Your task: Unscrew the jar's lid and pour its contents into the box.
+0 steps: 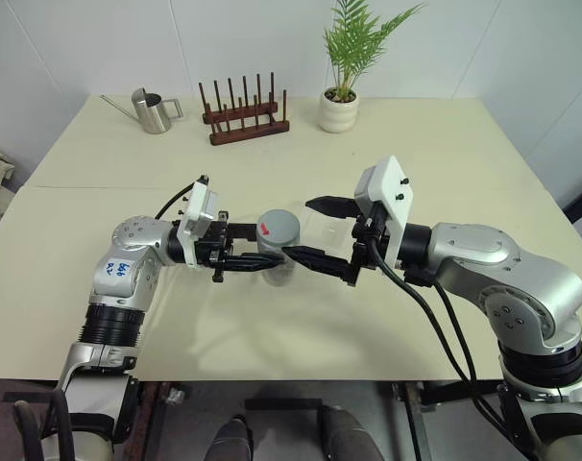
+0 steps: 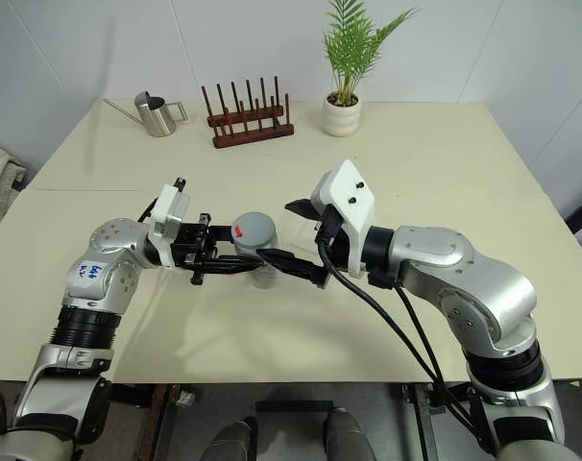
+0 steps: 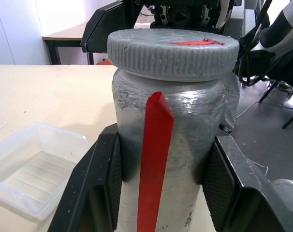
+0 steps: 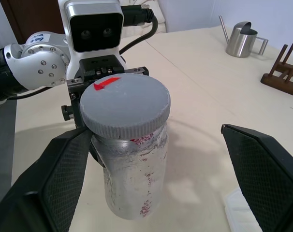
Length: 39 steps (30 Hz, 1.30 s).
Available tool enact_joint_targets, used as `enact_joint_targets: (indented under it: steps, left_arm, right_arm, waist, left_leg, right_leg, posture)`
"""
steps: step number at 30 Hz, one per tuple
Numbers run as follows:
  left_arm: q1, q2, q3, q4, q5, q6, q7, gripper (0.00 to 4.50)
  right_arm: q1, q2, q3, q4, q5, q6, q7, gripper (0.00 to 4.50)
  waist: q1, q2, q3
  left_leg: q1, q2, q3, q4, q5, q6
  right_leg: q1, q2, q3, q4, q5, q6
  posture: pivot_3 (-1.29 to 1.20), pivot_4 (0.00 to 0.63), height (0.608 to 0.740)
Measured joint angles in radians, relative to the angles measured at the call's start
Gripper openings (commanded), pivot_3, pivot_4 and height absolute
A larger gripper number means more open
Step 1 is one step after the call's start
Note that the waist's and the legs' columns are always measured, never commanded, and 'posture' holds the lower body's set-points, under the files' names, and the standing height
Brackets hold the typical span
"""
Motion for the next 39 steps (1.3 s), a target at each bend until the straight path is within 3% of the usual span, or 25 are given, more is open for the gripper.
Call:
enact_joint_targets:
  steps: [21, 39]
  left_arm:
    - [-0.015, -0.015, -0.004, 0.025, 0.001, -0.021, -0.009, 1.85]
    - [-0.015, -0.02, -0.007, 0.026, 0.003, -0.036, -0.009, 1.85]
  right_arm:
    - [-0.018, 0.005, -0.09, -0.022, 0.143, 0.067, -0.034, 4.46]
    - [-0.112, 0.068, 0.018, 0.056, 0.105, 0.112, -0.07, 4.46]
  waist:
    - [0.0, 0.0, 0.0]
    - [0.0, 0.0, 0.0]
  left_leg:
    - [0.0, 0.0, 0.0, 0.0, 0.0, 0.0]
    - [0.0, 0.0, 0.0, 0.0, 0.0, 0.0]
  right_leg:
    - [0.0, 0.0, 0.0, 0.0, 0.0, 0.0]
    - [0.0, 0.0, 0.0, 0.0, 0.0, 0.0]
  posture:
    - [0.0, 0.15, 0.74]
    - [0.0, 0.15, 0.74]
